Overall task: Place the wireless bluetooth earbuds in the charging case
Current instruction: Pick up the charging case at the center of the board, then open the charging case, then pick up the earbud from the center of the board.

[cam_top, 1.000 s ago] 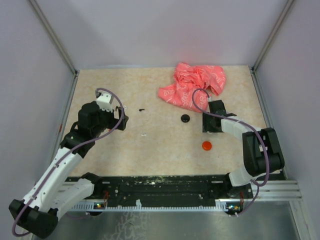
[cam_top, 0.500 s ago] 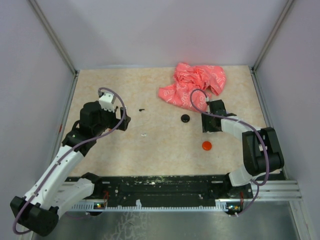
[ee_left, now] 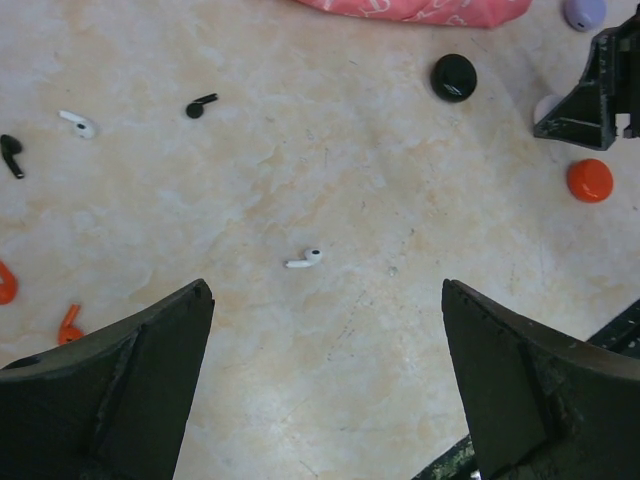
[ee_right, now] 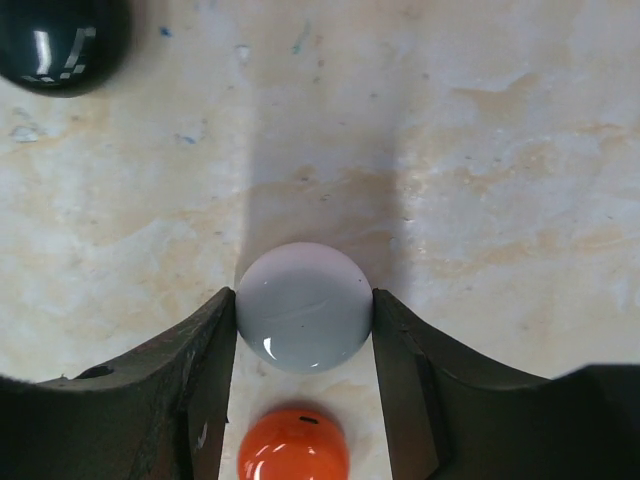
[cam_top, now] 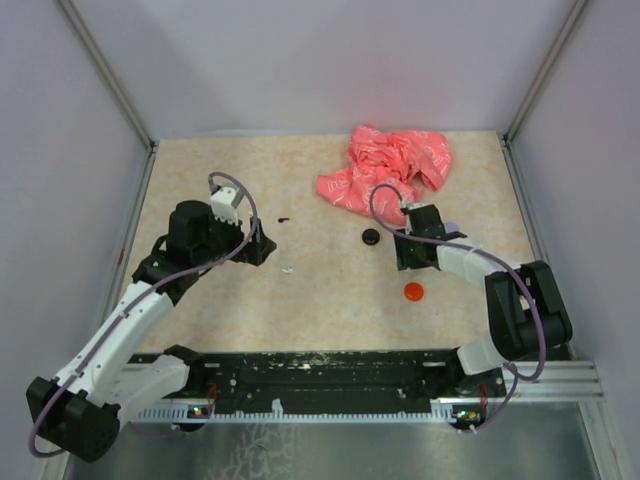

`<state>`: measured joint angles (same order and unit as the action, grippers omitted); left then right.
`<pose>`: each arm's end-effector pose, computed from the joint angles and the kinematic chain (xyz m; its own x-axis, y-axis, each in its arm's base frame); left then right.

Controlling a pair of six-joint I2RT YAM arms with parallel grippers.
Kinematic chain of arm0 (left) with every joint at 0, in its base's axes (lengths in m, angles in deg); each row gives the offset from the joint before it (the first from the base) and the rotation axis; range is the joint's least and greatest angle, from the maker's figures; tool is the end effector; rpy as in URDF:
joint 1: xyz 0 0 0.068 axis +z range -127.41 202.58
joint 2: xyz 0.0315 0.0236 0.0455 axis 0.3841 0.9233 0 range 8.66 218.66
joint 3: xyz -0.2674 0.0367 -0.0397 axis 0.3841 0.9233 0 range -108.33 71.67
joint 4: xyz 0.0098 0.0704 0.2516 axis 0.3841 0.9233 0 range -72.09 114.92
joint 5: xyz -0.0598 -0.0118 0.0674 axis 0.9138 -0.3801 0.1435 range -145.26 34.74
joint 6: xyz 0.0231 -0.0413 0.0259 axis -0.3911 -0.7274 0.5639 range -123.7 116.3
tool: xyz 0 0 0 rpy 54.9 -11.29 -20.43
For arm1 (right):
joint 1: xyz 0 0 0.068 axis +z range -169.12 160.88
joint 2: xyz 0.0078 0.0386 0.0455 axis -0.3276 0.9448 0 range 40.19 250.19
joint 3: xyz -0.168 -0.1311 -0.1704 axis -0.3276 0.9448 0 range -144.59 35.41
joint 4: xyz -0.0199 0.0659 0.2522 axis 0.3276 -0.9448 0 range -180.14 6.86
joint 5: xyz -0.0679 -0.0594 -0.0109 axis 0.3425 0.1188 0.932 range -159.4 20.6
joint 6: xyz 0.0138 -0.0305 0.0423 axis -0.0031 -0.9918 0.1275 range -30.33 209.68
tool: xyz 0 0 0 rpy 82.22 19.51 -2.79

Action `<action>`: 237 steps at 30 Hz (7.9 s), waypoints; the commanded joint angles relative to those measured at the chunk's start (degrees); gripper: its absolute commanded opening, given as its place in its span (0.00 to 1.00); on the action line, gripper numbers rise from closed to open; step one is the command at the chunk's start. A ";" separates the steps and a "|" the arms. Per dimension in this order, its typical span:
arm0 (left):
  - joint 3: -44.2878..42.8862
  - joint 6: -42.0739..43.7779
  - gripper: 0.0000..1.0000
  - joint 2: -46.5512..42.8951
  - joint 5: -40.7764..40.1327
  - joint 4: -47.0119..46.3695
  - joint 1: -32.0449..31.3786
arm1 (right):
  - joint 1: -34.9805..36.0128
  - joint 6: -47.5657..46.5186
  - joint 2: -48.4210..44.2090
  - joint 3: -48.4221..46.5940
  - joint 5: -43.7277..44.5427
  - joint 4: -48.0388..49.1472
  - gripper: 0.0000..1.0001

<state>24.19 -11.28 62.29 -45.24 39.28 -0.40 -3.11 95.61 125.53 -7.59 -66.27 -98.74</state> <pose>0.1911 -0.0878 0.3091 -0.4909 0.0674 -0.8686 0.4661 0.8626 -0.1965 0.2679 0.0748 0.1632 -0.8358 -0.1323 -0.5329 -0.1620 0.9868 0.0090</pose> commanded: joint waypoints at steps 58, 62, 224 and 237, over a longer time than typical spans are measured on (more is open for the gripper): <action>-2.30 -21.76 0.39 21.80 11.68 -24.27 -16.13 | 37.87 -11.65 -17.42 15.83 1.69 56.11 0.42; -2.39 -18.88 0.25 21.36 11.99 -24.15 -16.13 | 37.87 -11.65 -17.91 16.07 0.90 56.19 0.45; -9.71 0.26 0.94 13.90 -1.29 6.24 -12.88 | 18.88 -6.11 -34.23 29.22 -31.31 59.92 0.00; -11.94 -5.54 0.87 29.41 -13.76 7.47 -15.86 | 18.88 -4.90 -35.93 33.80 -25.02 65.14 0.00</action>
<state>14.38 -14.88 88.03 -53.15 45.58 -15.06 15.62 90.28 90.76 25.87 -94.29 -39.13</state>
